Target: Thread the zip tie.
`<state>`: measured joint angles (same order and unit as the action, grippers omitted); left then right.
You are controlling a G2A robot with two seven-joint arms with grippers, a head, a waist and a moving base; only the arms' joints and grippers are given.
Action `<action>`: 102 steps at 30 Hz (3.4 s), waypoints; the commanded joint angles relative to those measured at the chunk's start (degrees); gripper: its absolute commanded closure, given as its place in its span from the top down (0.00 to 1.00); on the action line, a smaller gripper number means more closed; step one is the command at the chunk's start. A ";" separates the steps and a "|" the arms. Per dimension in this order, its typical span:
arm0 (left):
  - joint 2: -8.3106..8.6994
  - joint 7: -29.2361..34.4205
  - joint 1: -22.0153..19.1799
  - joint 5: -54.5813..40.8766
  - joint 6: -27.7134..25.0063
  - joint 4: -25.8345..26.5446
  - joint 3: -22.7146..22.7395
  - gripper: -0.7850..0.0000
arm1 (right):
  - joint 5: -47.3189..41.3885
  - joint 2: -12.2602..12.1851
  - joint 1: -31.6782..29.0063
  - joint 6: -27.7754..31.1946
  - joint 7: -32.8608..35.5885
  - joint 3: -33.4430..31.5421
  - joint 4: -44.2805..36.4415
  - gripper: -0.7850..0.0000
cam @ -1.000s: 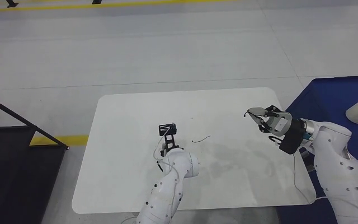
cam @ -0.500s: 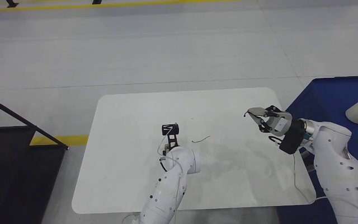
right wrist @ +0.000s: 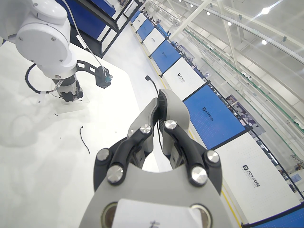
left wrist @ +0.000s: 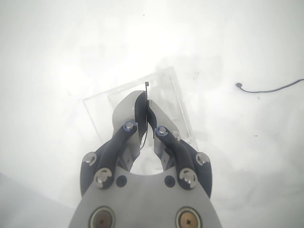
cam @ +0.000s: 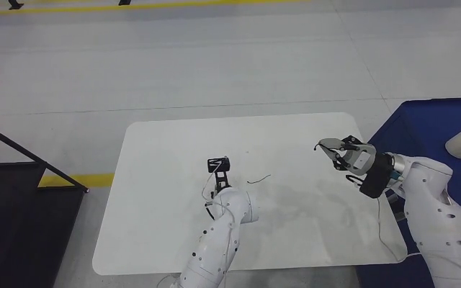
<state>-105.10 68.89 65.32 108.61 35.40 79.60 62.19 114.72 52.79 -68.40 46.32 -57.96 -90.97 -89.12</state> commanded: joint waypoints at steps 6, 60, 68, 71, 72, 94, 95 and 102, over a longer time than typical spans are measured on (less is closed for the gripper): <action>2.79 2.12 5.61 -4.18 -2.12 18.52 -0.57 0.00 | 0.00 0.00 0.00 0.00 0.00 0.00 0.00 0.00; 6.53 -39.15 22.78 -97.44 -22.35 41.90 12.99 0.00 | -42.93 -10.01 4.38 11.57 15.99 25.23 1.26 0.00; 7.31 -41.15 23.37 -102.74 -50.95 38.95 10.13 0.00 | -45.25 -9.04 -0.85 5.72 18.27 27.03 -6.66 0.00; 7.69 -41.31 23.16 -104.87 -58.11 38.12 10.65 0.00 | -45.91 -8.68 -2.72 4.88 18.02 27.89 -8.39 0.00; 7.73 -41.40 23.18 -105.06 -58.97 37.95 10.68 0.00 | -46.09 -8.57 -3.06 4.22 18.16 27.90 -8.80 0.00; 8.63 -54.93 27.24 -91.59 -76.92 32.54 4.75 0.00 | -38.97 -8.07 -6.31 5.04 12.26 26.25 -15.95 0.00; 8.75 -55.54 27.58 -91.35 -76.80 32.78 4.51 0.00 | -38.71 -8.05 -6.42 5.16 11.89 26.09 -15.88 0.00; 9.64 -56.29 28.78 -91.73 -74.55 32.93 3.05 0.00 | -35.91 -7.80 -6.53 4.27 10.80 24.99 -15.42 0.00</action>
<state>-95.60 12.22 94.06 16.52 -39.38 112.83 65.33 78.61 44.95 -74.99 50.73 -46.83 -65.86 -104.55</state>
